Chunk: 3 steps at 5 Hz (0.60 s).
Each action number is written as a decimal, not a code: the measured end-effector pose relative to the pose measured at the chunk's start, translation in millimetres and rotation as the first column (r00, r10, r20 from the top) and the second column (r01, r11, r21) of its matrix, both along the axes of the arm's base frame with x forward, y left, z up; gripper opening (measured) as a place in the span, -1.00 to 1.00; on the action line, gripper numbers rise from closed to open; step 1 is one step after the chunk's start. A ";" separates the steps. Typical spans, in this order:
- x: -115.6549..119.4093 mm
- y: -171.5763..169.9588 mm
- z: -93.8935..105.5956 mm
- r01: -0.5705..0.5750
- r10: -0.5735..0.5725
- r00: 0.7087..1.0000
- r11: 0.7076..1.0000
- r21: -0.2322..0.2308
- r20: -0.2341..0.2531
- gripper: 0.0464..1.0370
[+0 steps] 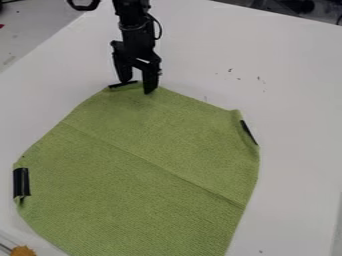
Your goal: Fold the cloth from top left to bottom right
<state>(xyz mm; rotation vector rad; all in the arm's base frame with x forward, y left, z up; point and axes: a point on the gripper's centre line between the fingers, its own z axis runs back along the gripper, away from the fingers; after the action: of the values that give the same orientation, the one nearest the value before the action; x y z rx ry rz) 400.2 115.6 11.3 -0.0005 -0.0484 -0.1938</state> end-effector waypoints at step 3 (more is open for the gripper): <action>0.4 4.7 -2.4 -0.014 0.013 1.000 0.999 -0.030 -0.026 -0.35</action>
<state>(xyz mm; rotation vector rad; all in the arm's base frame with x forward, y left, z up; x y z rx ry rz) 400.6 120.3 8.9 -0.0323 -0.0256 -0.1795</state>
